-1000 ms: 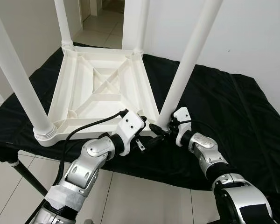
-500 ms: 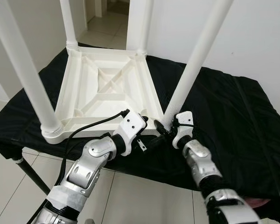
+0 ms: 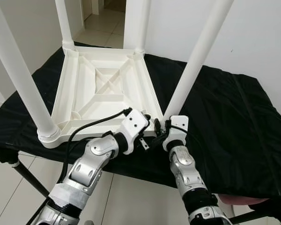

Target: Building children table

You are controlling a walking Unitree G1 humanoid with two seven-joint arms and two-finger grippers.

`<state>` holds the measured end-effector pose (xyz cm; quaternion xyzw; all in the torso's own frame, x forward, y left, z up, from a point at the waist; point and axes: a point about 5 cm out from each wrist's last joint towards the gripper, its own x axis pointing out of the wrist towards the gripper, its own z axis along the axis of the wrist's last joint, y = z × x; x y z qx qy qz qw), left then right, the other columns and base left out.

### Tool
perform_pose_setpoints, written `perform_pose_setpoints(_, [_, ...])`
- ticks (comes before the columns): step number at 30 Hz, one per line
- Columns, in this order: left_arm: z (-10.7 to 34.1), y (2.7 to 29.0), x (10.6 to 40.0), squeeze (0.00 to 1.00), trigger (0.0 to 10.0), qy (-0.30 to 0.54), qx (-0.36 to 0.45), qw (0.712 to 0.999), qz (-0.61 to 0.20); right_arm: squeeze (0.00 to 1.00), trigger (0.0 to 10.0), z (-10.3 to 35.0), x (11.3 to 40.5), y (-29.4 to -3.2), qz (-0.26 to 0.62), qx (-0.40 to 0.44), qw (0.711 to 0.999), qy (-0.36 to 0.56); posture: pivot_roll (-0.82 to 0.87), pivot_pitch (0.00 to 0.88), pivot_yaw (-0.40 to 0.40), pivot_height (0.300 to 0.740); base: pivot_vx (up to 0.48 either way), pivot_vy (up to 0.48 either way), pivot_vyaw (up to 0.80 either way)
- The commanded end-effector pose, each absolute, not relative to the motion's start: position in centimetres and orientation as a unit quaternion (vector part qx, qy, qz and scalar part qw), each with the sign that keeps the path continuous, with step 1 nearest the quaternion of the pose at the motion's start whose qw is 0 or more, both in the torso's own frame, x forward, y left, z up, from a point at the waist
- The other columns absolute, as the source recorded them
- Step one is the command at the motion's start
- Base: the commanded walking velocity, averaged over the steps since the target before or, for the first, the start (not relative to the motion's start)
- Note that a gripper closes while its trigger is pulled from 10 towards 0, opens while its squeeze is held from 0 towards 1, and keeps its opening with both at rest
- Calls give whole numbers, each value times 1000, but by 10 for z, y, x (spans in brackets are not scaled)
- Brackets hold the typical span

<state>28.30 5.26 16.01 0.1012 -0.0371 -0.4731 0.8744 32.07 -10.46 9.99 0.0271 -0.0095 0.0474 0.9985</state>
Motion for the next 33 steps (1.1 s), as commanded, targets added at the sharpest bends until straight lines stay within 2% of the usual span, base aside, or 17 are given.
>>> perform_pose_setpoints(1, [157,51,281,0,10000,-32,103,871,-480,914,10000,86,315,-110,45,27,998,25,-45,0,-89,740,0,0,0])
perform_pose_setpoints(3, [157,51,281,0,10000,-32,103,871,-480,914,10000,86,315,-110,45,27,998,25,-45,0,-89,740,0,0,0])
perform_pose_setpoints(4, [157,51,281,0,10000,-32,102,871,-479,1000,10000,88,314,-110,59,30,998,19,-43,0,-93,740,0,0,0])
perform_pose_setpoints(14, [157,51,282,0,10000,-35,101,873,-475,1000,10000,101,315,-129,109,4,994,-5,-42,0,-100,740,0,0,0])
perform_pose_setpoints(15, [157,51,282,0,10000,-36,101,873,-475,0,10000,104,320,-140,164,-20,986,-3,-44,0,-98,740,0,0,0])
perform_pose_setpoints(16, [157,51,282,0,10000,-36,101,873,-475,0,10000,104,320,-140,164,-20,986,-3,-44,0,-98,740,0,0,0])
perform_pose_setpoints(18, [158,50,282,0,10000,-35,101,873,-477,0,10000,108,325,-147,219,-43,975,-4,-39,0,-91,740,0,0,0])
perform_pose_setpoints(23, [158,51,281,0,10000,-34,102,871,-479,0,10000,112,329,-149,262,-53,964,-7,-33,0,-84,740,0,0,0])
perform_pose_setpoints(26, [158,51,281,0,10000,-34,104,871,-480,0,10000,116,335,-143,324,-55,945,-4,-21,0,-80,740,0,0,0])
perform_pose_setpoints(33, [159,52,282,0,10000,-34,106,870,-479,0,10000,113,340,-133,367,-61,928,14,-11,0,-80,740,0,0,0])
